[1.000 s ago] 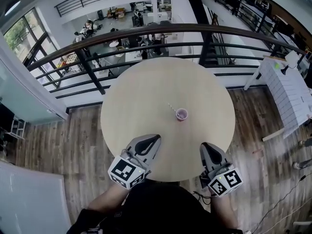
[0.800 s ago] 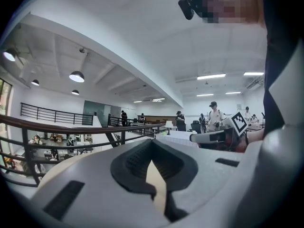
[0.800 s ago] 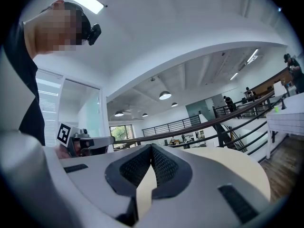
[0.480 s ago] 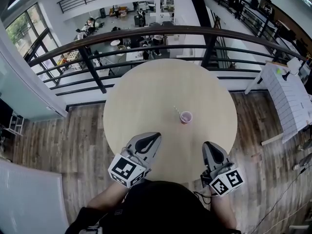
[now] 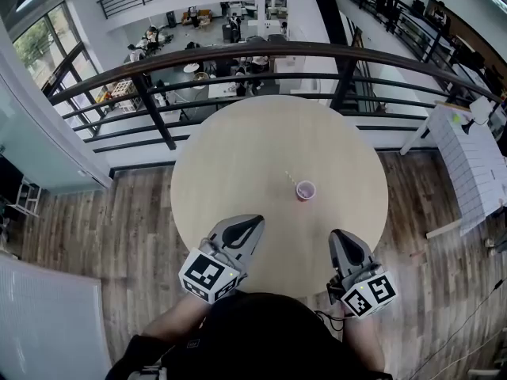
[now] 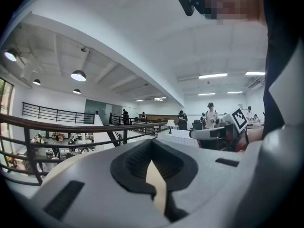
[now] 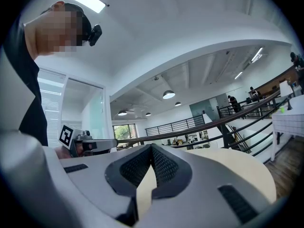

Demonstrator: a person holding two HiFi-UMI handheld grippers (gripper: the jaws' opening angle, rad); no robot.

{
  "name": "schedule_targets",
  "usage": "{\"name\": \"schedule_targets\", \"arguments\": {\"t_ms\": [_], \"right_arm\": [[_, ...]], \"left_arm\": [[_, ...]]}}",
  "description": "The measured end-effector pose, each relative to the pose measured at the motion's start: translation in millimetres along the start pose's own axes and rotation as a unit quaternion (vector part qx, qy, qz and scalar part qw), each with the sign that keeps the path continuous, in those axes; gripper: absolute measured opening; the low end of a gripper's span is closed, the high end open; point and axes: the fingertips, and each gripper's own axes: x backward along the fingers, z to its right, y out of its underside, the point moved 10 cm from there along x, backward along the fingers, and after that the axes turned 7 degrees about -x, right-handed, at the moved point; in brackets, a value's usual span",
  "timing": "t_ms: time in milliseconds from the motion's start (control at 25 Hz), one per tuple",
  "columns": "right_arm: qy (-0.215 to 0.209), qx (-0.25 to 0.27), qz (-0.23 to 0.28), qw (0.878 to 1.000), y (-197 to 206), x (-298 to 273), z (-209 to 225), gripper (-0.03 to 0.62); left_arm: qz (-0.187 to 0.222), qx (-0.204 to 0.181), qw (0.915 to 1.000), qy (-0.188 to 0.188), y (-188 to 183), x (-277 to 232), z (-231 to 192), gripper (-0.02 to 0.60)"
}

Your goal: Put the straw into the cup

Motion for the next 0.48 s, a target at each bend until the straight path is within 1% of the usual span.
{"name": "schedule_targets", "arguments": {"t_ms": [480], "right_arm": [[-0.001, 0.003, -0.004, 1.0, 2.1, -0.6, -2.3, 0.02]], "left_arm": [[-0.004, 0.001, 1.0, -0.001, 4.3, 1.1, -1.0, 0.006]]}}
